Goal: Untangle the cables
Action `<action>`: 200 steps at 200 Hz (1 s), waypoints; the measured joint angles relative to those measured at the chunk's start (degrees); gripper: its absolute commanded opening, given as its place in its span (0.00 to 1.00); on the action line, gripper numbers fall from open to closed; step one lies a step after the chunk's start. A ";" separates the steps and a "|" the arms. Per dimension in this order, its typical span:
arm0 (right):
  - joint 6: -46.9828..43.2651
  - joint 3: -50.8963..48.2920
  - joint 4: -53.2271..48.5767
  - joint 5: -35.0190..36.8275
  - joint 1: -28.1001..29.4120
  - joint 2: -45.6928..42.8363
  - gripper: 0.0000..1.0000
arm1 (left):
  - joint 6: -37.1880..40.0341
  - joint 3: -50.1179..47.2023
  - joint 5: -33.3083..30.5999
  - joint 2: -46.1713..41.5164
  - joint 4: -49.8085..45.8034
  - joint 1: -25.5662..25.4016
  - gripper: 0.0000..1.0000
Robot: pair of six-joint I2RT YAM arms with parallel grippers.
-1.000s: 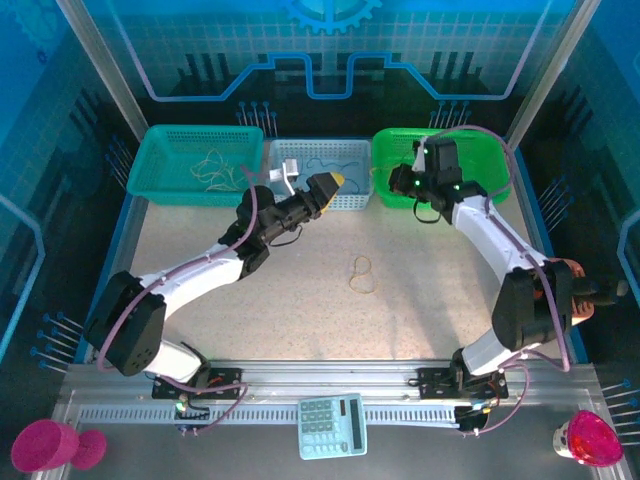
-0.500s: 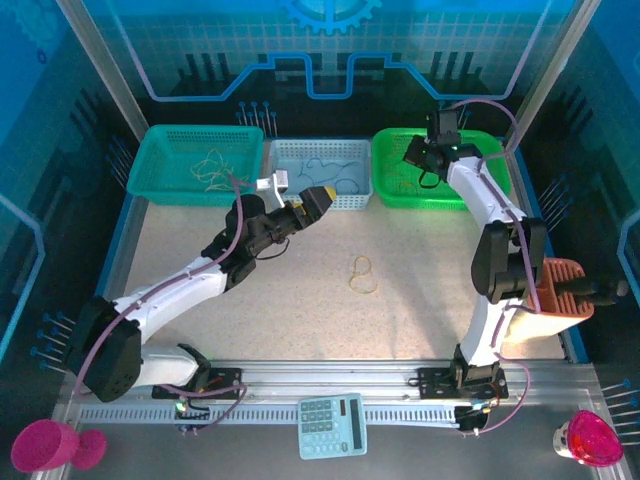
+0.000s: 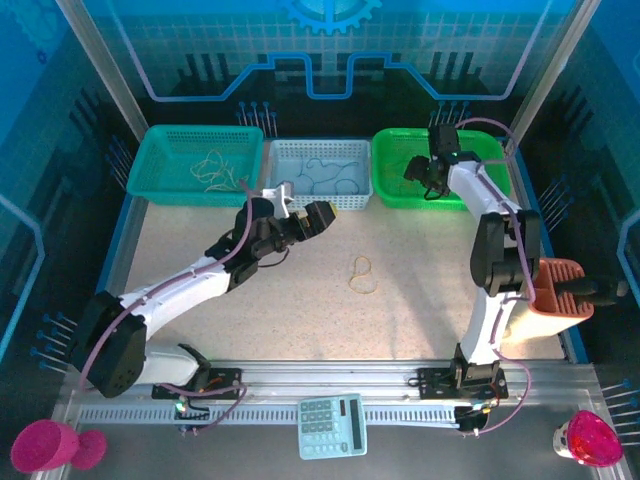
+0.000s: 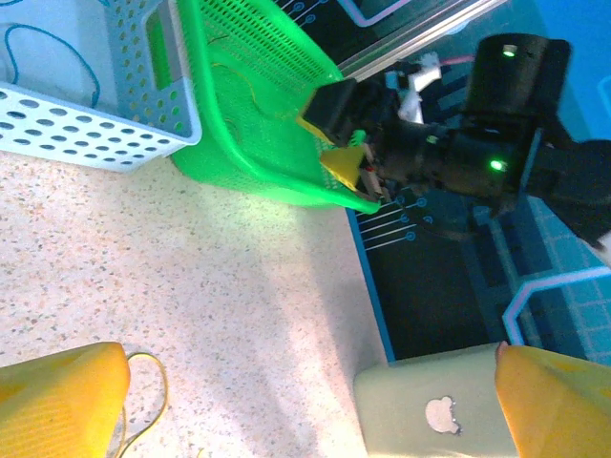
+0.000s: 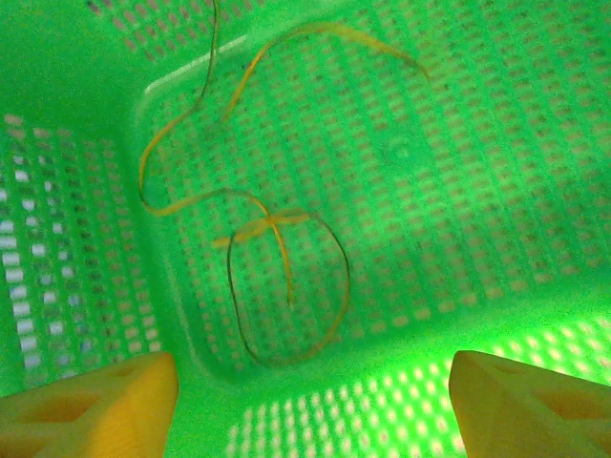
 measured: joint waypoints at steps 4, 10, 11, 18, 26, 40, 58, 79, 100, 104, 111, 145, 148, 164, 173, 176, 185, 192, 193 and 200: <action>-0.17 -1.11 0.24 -0.17 0.00 -1.16 0.74 | 0.17 0.00 -0.02 0.11 -0.09 0.00 0.99; -0.24 -2.36 0.57 -0.31 0.00 -2.62 0.74 | 0.39 0.00 -0.13 0.33 -0.15 0.00 0.99; -0.26 -2.69 0.66 -0.48 0.00 -3.04 0.74 | 0.39 0.00 -0.13 0.35 -0.17 0.00 0.99; -0.42 -4.31 1.31 -0.98 0.09 -5.05 0.73 | 0.55 0.00 -0.13 0.61 -0.24 0.00 0.99; -0.61 -6.21 2.14 -1.49 0.24 -7.52 0.72 | 0.59 0.00 -0.15 0.92 -0.28 0.00 0.99; -0.66 -10.60 4.17 -2.91 0.70 -12.59 0.69 | 0.81 0.00 -0.17 1.38 -0.39 -0.02 0.99; -0.59 -16.50 6.60 -4.59 1.95 -18.36 0.67 | 1.01 0.00 -0.37 1.81 -0.61 -0.13 0.99; -0.59 -23.65 7.96 -6.12 4.96 -23.56 0.64 | 1.95 0.00 -1.09 2.10 -1.31 -0.22 0.99; -0.39 -30.12 8.76 -7.34 9.01 -26.10 0.60 | 2.47 0.00 -1.84 2.29 -1.90 -0.22 0.99; -0.17 -31.47 8.96 -7.37 9.97 -26.49 0.60 | 2.49 0.00 -1.90 2.34 -1.97 -0.22 0.99; -0.04 -33.46 9.03 -7.45 11.34 -26.99 0.59 | 2.54 0.00 -2.10 2.40 -2.16 -0.22 0.99; 1.05 -41.53 8.57 -7.28 17.99 -29.44 0.58 | 3.23 -0.17 -2.71 2.56 -2.58 -0.22 0.99; 1.25 -42.18 8.55 -7.28 18.45 -29.66 0.58 | 3.34 -0.17 -2.71 2.60 -2.58 -0.22 0.99; 2.21 -44.94 8.52 -7.32 20.37 -30.38 0.57 | 3.37 -0.17 -2.71 2.89 -2.56 -0.22 0.99; 2.82 -46.14 8.59 -7.41 21.18 -30.40 0.56 | 3.37 -0.17 -2.73 3.10 -2.54 -0.22 0.99; 2.91 -46.51 8.63 -7.54 21.44 -30.40 0.56 | 3.37 -0.17 -2.71 3.21 -2.54 -0.22 0.99; 3.41 -47.60 8.76 -7.74 22.14 -30.40 0.54 | 3.37 -0.17 -2.71 3.48 -2.56 -0.22 0.99; 3.82 -48.33 8.76 -7.93 22.71 -30.40 0.52 | 3.34 -0.17 -2.71 3.65 -2.56 -0.22 0.99; 3.91 -48.39 8.76 -7.98 22.77 -30.40 0.52 | 3.37 -0.17 -2.71 3.67 -2.56 -0.22 0.99; 4.31 -48.92 8.79 -8.17 23.30 -30.32 0.50 | 3.34 -0.17 -2.71 3.85 -2.56 -0.22 0.99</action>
